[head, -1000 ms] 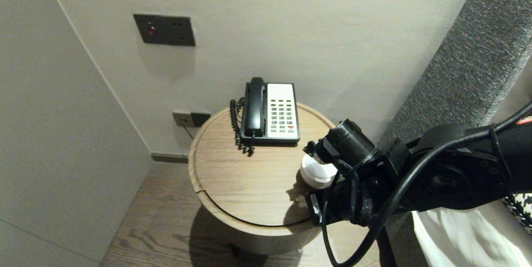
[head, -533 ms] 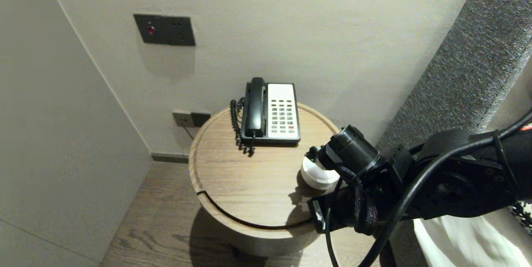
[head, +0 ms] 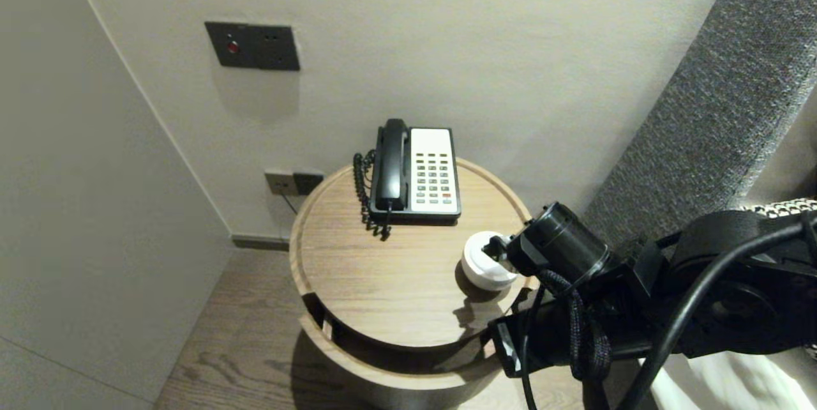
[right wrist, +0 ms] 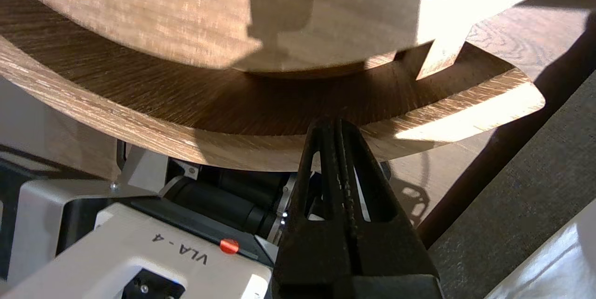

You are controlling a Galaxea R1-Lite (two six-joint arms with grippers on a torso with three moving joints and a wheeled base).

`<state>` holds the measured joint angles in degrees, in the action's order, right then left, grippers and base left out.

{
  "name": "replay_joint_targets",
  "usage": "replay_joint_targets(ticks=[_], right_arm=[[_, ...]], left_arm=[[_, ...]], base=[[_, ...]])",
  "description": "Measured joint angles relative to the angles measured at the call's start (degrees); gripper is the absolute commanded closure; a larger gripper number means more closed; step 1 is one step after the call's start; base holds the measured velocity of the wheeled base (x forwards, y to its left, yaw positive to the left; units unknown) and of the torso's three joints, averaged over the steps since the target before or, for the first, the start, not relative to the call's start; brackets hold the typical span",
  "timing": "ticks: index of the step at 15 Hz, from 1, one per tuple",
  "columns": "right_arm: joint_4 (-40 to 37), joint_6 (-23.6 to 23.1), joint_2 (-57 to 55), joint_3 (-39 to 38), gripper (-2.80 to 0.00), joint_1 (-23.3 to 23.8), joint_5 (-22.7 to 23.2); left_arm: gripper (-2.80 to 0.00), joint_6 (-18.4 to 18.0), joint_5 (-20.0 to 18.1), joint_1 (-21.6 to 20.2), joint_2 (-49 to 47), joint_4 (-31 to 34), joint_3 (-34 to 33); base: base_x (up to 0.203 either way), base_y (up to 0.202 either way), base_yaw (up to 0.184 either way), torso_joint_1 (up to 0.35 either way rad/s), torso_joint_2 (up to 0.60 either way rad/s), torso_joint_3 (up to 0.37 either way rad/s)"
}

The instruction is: Open the nightstand drawer

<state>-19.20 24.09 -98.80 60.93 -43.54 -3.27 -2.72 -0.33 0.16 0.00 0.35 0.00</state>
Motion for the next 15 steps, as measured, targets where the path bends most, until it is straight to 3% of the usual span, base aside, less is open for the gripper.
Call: replay_joint_targets(ticks=[15], right_arm=[[-0.11,-0.01,6.33,-10.47,0.00,-2.97,1.16]], left_arm=[[0.00,-0.02,-0.02,0.00,0.00,-0.02,0.02]], base=[[0.000,0.000,0.000,0.000,0.00,0.000]])
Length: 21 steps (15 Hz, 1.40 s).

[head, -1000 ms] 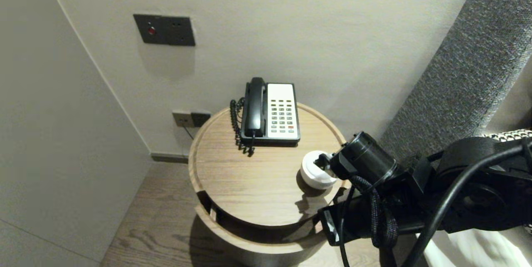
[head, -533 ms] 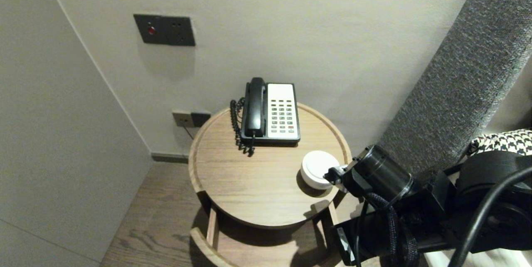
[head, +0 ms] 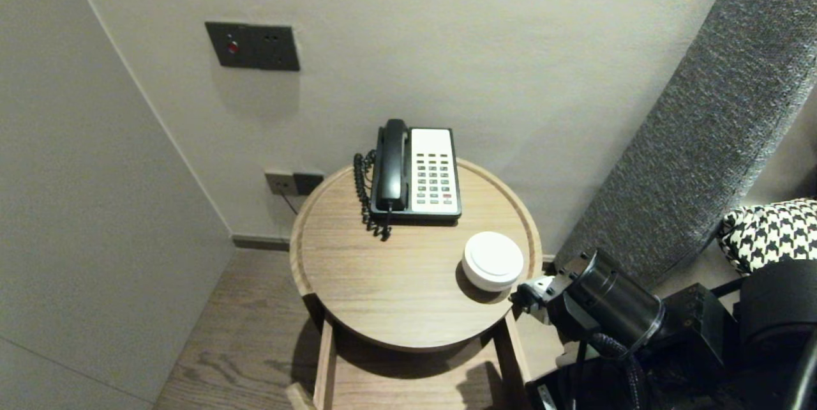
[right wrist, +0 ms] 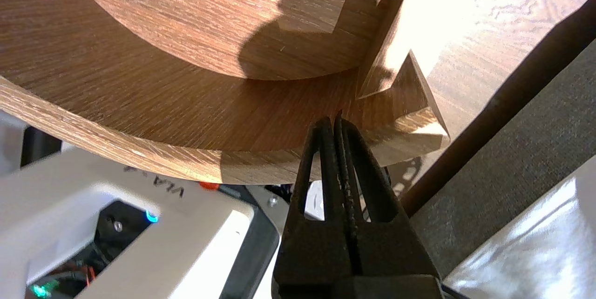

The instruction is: Open the nightstand drawer

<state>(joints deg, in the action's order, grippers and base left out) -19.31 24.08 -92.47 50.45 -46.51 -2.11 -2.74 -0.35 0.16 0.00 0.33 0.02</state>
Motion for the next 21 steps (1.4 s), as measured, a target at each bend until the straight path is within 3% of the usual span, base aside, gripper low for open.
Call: replay_joint_targets(ticks=[21], right_arm=[[-0.05,0.56,4.02,-7.42,0.00,-4.13,2.66]], left_arm=[[0.00,0.05,0.00,0.02,0.00,0.00,-0.02]], base=[[0.000,0.000,0.000,0.000,0.00,0.000]])
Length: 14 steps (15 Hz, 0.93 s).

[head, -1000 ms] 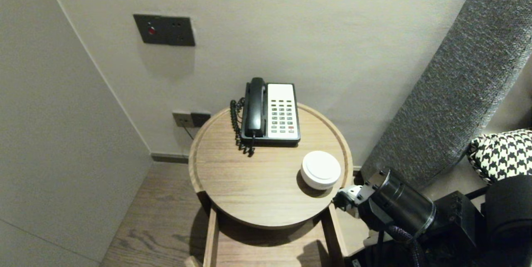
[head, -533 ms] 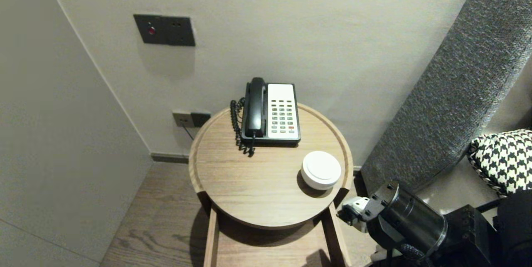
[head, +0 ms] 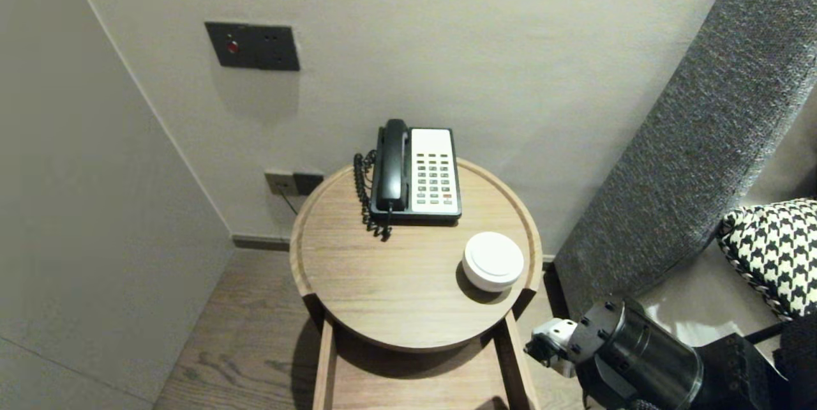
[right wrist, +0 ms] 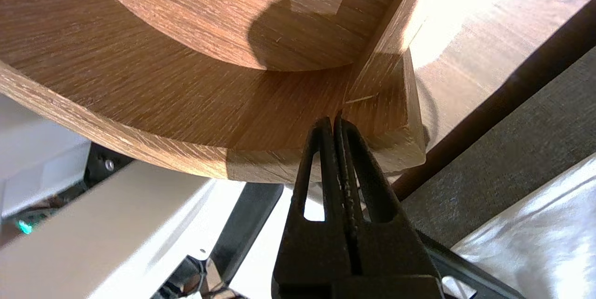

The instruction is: Open the nightstand drawer

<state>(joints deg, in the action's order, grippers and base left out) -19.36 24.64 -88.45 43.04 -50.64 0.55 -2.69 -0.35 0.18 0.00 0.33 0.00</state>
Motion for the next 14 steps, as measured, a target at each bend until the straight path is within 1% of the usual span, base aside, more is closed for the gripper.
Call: replay_joint_targets(ticks=[4,10,11,14], right_arm=[[0.00,0.06,0.88,-1.45,0.00,-0.18,0.43],[-0.08,0.06,1.44,-1.43,0.00,-0.15,0.55],[-0.21,0.16,1.57,-0.82,0.00,0.21,0.46],[-0.92,1.67,1.80,4.35,0.00,1.45,0.20]], left_arm=[[0.00,-0.02,0.02,-0.02,0.00,0.00,0.00],[0.00,-0.01,0.01,0.00,0.00,0.00,0.00],[0.00,-0.02,0.00,0.00,0.00,0.02,0.00],[0.00,0.00,0.00,0.00,0.00,0.00,0.05]], base=[[0.000,0.000,0.000,0.000,0.00,0.000],[0.000,0.000,0.000,0.000,0.00,0.000],[0.000,0.000,0.000,0.000,0.00,0.000],[0.000,0.000,0.000,0.000,0.00,0.000]])
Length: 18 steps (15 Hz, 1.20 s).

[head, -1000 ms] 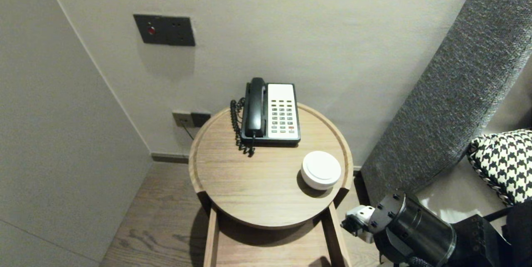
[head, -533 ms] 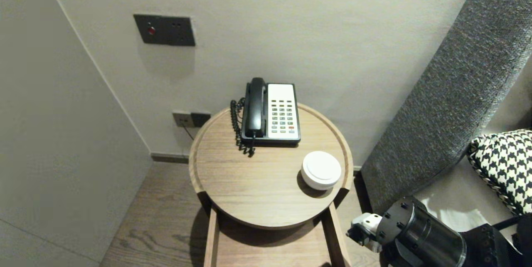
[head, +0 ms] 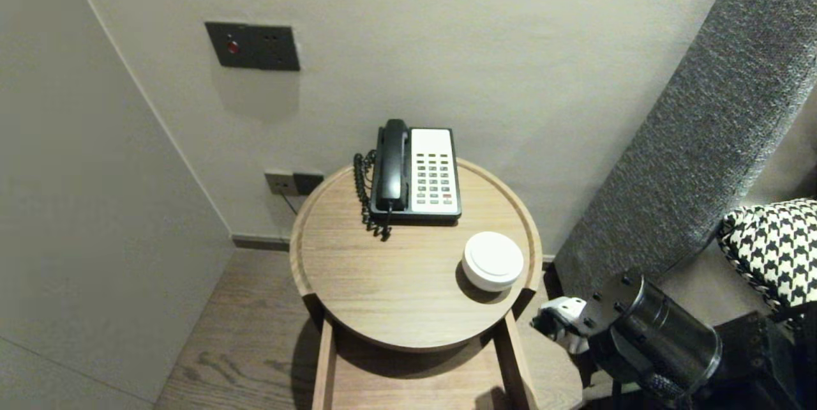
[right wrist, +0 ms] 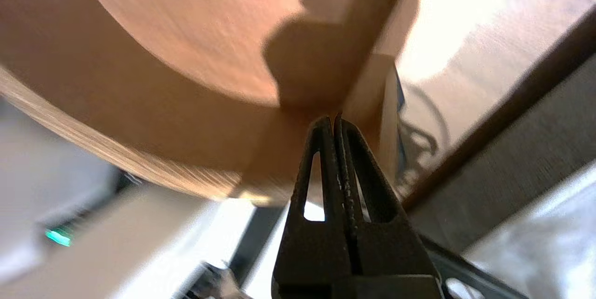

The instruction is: Open the nightstand drawer, then put the remote controls on the table in the drawer one by one

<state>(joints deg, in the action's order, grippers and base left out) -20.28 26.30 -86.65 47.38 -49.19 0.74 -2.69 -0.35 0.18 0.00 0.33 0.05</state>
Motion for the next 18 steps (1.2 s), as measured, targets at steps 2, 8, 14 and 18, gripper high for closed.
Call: replay_joint_targets(ticks=[2,8,14,18], right_arm=[[-3.35,0.97,0.07,4.96,0.00,0.40,-0.12],[-13.70,5.01,-0.65,22.92,0.00,4.91,-0.61],[-22.09,6.11,-1.46,34.36,0.00,9.97,-0.50],[-27.61,3.51,-3.36,41.84,0.00,12.73,-0.45]], left_arm=[[0.00,-0.05,0.01,0.00,0.00,0.00,0.00],[0.00,-0.04,0.00,0.00,0.00,0.02,-0.05],[0.00,-0.02,0.00,0.00,0.00,0.02,-0.05],[0.00,-0.05,0.02,-0.02,0.00,0.02,0.00]], base=[[0.000,0.000,0.000,0.000,0.00,0.000],[0.000,0.000,0.000,0.000,0.00,0.000],[0.000,0.000,0.000,0.000,0.00,0.000],[0.000,0.000,0.000,0.000,0.00,0.000]])
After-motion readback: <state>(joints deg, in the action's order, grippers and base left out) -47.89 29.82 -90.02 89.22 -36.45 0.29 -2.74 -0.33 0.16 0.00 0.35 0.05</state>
